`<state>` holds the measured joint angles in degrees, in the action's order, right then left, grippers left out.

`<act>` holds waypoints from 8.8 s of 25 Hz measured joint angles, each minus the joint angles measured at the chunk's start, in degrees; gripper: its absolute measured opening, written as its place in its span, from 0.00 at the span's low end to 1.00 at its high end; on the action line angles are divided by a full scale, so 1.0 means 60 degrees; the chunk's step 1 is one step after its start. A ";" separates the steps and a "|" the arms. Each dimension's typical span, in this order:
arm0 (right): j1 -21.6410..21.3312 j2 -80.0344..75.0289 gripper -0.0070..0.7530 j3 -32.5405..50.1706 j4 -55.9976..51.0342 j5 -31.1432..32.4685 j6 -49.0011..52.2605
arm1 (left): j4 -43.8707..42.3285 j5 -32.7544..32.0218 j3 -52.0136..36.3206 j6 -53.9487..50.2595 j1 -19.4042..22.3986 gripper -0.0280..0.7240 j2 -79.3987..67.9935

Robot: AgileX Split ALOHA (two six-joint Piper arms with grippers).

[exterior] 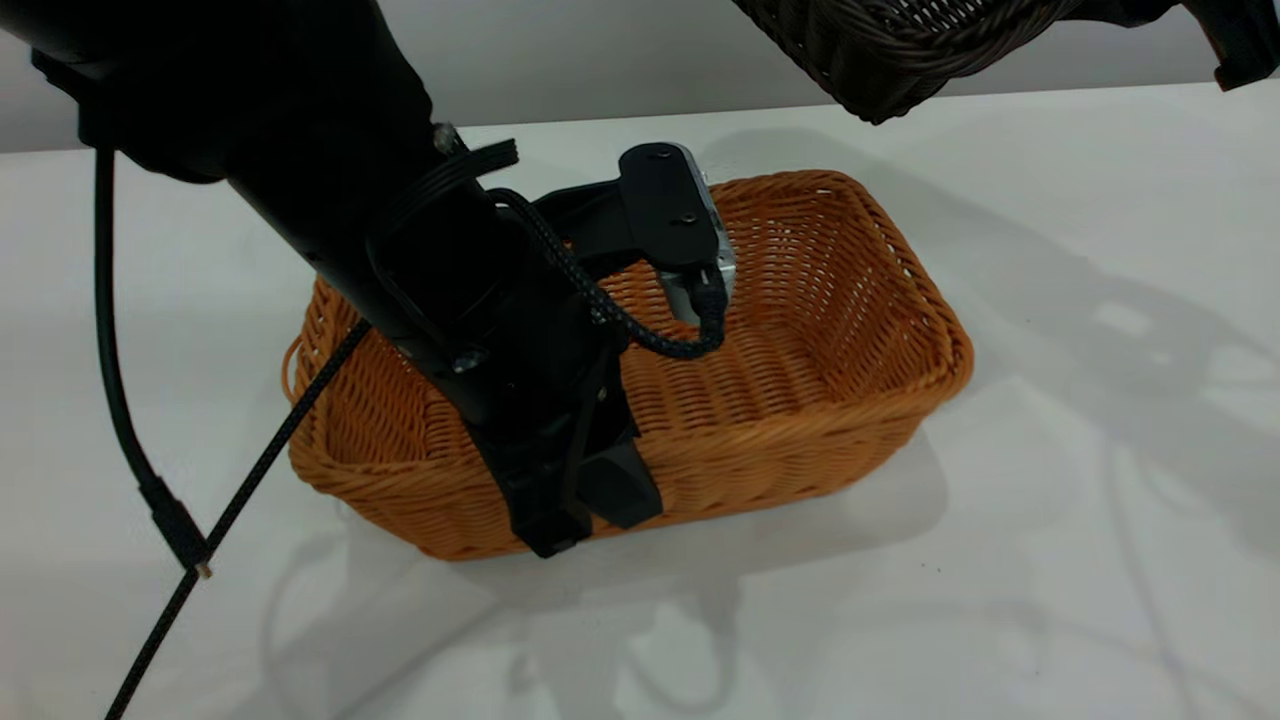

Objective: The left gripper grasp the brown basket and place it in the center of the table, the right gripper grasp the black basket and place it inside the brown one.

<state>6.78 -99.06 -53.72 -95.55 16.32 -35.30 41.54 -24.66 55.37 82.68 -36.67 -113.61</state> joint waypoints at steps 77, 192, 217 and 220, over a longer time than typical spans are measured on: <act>0.0028 -0.0825 0.17 -0.2552 0.9056 0.7185 0.3247 | 0.1028 0.0267 0.2651 -0.3031 -0.1000 0.89 0.7180; 0.1280 0.0444 0.06 -0.5968 1.3094 0.8979 0.4401 | -0.4049 -0.2253 0.2651 -0.7098 -0.0981 0.45 0.8919; 0.1367 0.6609 0.01 -0.4769 1.3217 0.7041 0.3661 | -0.8149 -0.4512 0.0912 -1.2537 -0.0981 0.07 1.1656; 0.1367 0.7682 0.01 -0.3603 1.3217 0.6537 0.3661 | -0.8259 -0.4549 0.0414 -1.2987 -0.0981 0.07 1.2182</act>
<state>14.98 -52.97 -75.34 -16.25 55.54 -13.33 -8.02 -51.95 57.85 4.76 -42.56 -40.51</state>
